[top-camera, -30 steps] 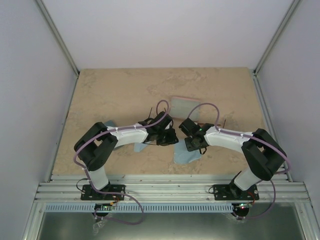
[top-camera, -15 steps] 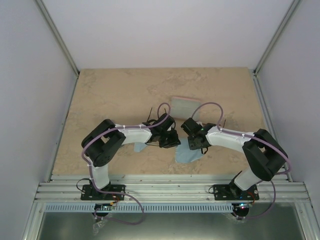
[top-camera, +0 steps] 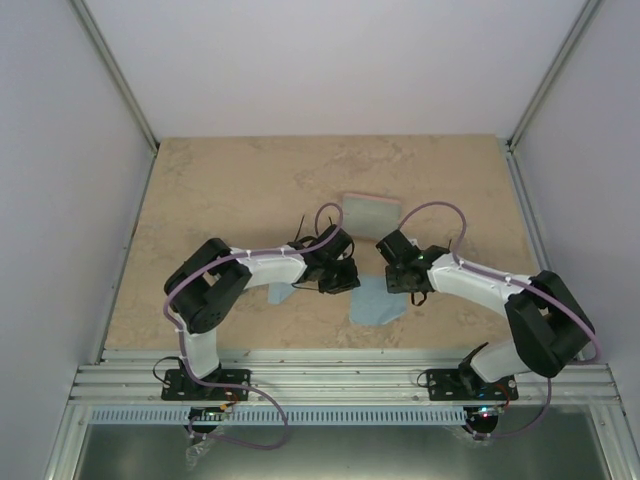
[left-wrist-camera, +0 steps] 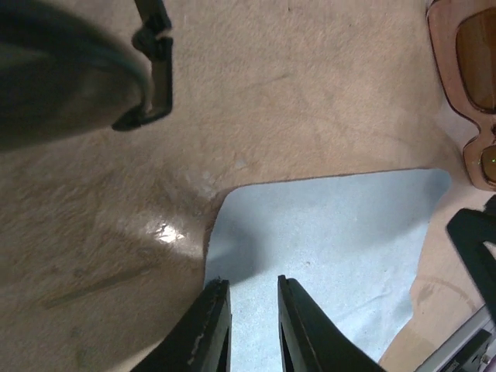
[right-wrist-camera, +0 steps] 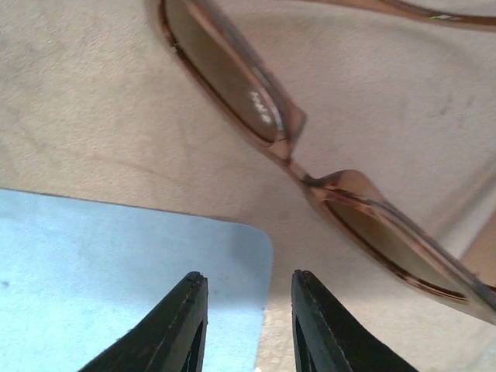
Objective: Organize the sunglasses
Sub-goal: Adjust the glasses cleaning cloth at the center of the board.
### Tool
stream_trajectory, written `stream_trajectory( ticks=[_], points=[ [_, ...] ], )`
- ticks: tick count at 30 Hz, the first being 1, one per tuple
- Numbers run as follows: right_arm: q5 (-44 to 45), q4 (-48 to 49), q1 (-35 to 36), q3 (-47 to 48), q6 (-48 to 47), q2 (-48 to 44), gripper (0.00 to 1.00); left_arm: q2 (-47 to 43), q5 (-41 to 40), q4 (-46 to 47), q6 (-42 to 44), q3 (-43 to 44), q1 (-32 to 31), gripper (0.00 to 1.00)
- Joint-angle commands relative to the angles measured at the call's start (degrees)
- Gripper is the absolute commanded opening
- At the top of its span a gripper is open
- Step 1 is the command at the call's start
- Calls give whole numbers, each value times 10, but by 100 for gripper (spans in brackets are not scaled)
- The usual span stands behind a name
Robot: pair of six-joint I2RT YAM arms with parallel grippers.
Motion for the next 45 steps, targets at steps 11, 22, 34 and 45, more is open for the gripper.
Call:
stream_trajectory(
  ticks=[11, 22, 34, 45],
  points=[
    [-58, 64, -43, -27, -38, 20, 33, 13, -79, -109, 41, 83, -2, 32],
    [-101, 79, -50, -41, -44, 35, 32, 51, -82, -153, 62, 109, -7, 33],
    [-111, 81, -52, -45, -41, 42, 12, 78, -64, -146, 67, 120, -9, 20],
    [-124, 77, -52, -44, -48, 5, 0, 68, -85, -138, 72, 121, -10, 0]
  ],
)
